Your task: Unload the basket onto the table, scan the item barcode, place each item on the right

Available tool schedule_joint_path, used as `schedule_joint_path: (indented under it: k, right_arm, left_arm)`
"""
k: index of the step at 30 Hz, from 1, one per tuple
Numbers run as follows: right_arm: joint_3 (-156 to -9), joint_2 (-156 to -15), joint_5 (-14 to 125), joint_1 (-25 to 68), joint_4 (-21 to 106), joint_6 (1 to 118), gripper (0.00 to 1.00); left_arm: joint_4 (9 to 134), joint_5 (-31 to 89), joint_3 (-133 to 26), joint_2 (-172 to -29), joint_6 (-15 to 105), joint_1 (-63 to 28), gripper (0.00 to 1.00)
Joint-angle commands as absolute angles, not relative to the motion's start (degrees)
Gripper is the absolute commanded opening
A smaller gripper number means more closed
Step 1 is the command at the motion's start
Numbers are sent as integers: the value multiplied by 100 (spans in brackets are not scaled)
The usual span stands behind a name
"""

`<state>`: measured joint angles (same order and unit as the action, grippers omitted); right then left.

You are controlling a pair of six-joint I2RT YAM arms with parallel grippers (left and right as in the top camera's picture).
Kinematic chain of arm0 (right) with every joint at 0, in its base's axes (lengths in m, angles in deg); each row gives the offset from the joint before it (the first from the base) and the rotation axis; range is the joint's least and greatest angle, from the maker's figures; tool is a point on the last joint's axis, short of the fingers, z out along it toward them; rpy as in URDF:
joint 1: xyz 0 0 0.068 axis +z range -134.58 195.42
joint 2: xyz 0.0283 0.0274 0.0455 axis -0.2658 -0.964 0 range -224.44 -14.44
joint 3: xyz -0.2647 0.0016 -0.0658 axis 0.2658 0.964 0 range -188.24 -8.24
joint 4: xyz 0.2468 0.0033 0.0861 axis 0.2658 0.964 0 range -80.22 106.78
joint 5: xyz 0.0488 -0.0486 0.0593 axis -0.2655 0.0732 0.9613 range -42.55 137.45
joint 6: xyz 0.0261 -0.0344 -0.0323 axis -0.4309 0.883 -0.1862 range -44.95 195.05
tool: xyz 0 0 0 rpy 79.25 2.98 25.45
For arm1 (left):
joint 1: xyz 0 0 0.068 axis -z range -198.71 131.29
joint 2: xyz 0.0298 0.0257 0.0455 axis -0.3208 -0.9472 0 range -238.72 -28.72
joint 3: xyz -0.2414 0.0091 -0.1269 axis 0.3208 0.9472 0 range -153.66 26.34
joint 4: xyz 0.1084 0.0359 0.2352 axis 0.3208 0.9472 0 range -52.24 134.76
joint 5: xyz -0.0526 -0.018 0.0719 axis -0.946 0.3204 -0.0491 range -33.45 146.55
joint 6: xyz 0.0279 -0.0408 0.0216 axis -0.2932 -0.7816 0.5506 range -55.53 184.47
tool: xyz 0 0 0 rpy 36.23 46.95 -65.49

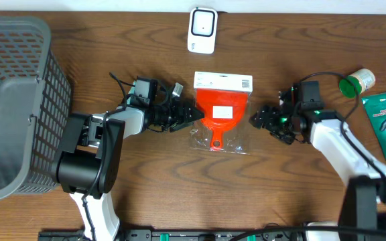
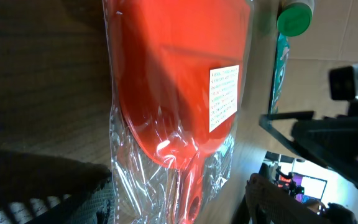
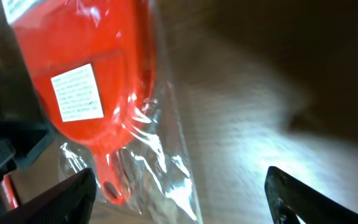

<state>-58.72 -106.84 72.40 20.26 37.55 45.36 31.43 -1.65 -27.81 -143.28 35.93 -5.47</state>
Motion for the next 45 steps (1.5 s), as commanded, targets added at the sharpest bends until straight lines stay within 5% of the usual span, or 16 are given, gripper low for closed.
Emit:
schedule_joint_path:
  k: [1,14,27,31,34,42,45]
  right_arm:
    - [-5881,-10942,7954,2000,3517,4897,85]
    - [-5881,-11773,7867,1995,2997,5157,88]
    - [-5881,-12728,8422,2006,2190,5089,78]
    - [-5881,-12728,8466,2030,1987,5093,56]
    - [-5881,-12728,8612,2067,1810,5176,50]
    - [-5881,-12728,8531,2183,1793,5179,4]
    - [-5881,-12728,8518,2185,1777,5192,1]
  left_arm:
    - [3246,473,-2626,-14671,3604,-512,69]
    - [3224,471,-2626,-14671,3432,-512,68]
    - [3224,469,-2626,-14671,3305,-512,68]
    - [3226,469,-2626,-14671,3283,-512,68]
    - [3224,469,-2626,-14671,3283,-512,68]
    - [3224,471,-2626,-14671,3285,-512,68]
    - [3226,471,-2626,-14671,3285,-512,68]
